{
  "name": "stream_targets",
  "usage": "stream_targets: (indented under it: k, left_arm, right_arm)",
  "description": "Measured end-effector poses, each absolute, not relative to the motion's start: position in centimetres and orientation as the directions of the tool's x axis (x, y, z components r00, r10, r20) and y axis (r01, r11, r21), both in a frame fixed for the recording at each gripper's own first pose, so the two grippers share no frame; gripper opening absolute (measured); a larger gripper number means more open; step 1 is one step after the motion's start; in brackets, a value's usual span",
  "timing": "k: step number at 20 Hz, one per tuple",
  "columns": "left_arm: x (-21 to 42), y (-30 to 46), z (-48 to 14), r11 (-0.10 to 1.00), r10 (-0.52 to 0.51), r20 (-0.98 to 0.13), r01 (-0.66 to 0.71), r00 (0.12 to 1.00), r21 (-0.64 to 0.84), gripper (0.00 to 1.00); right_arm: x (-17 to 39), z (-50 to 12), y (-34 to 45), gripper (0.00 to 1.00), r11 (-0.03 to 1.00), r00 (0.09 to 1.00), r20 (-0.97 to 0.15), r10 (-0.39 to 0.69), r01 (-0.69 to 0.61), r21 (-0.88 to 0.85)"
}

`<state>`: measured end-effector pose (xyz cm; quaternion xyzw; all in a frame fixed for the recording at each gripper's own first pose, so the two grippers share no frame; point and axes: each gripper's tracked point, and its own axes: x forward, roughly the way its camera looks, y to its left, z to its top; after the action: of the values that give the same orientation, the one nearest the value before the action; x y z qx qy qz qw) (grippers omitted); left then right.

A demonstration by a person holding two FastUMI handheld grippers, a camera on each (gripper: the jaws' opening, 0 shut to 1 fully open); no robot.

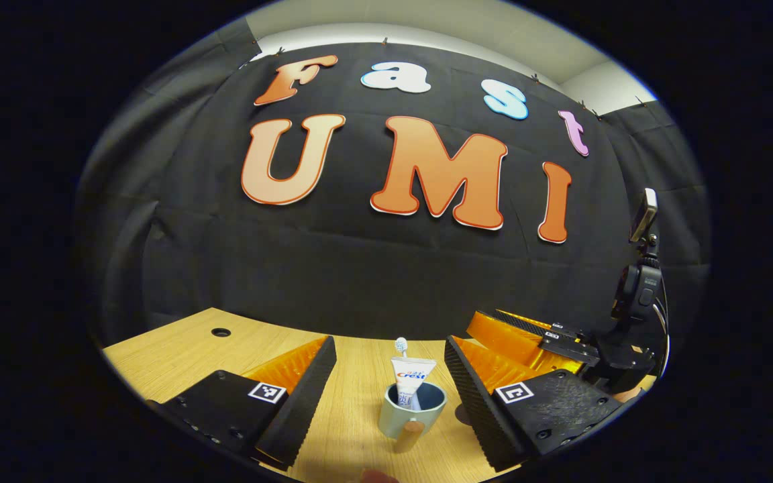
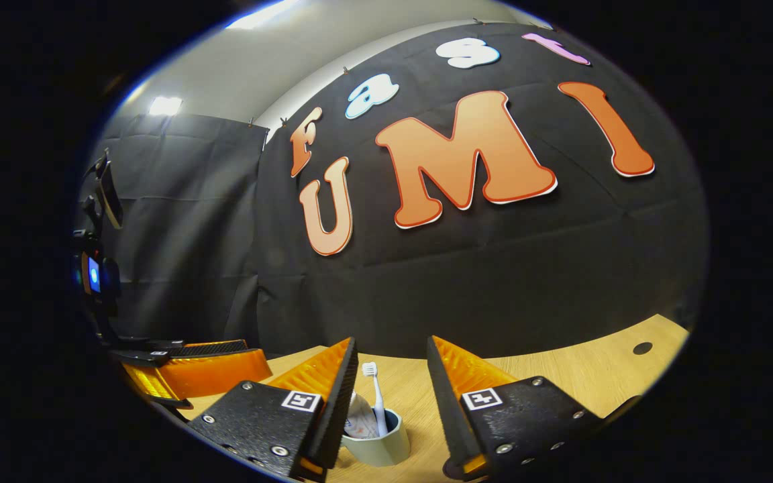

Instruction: Put the toothbrush and toothpaste on the desktop into the cup, then pick up the cup and place it on the coaster on the desktop.

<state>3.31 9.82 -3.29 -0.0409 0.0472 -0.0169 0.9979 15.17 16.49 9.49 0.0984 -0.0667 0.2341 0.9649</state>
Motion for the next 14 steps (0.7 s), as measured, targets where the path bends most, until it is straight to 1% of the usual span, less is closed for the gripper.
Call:
stream_targets:
  k: [2,3,5,9,11,14]
  left_arm:
    - [3.9,9.0,-3.0,0.997,-0.062,-0.145,0.054,0.987,-0.063,0.97]
    - [4.2,8.4,-3.0,0.996,-0.081,-0.174,0.071,0.981,-0.062,0.97]
    - [4.9,7.7,-3.1,0.994,-0.109,-0.243,0.098,0.964,-0.057,0.97]
    - [6.7,7.1,-2.7,0.992,-0.127,-0.368,0.128,0.921,-0.023,0.97]
    - [7.3,6.4,-3.2,0.989,-0.135,-0.435,0.146,0.890,-0.009,0.97]
    - [7.4,5.9,-4.7,0.987,-0.117,-0.554,0.159,0.824,0.027,0.97]
  right_arm:
    - [14.2,10.0,15.5,0.70,0.880,0.885,0.171,0.432,-0.456,0.135]
    - [13.7,10.3,15.0,0.83,0.884,0.888,0.167,0.428,-0.450,0.127]
    - [12.5,11.1,13.5,0.90,0.891,0.894,0.171,0.415,-0.437,0.121]
    - [10.8,12.5,10.1,0.94,0.921,0.913,0.185,0.364,-0.383,0.079]
    - [10.0,12.5,8.9,0.93,0.928,0.919,0.177,0.352,-0.367,0.059]
    - [8.7,12.9,7.6,0.94,0.935,0.924,0.170,0.343,-0.353,0.033]
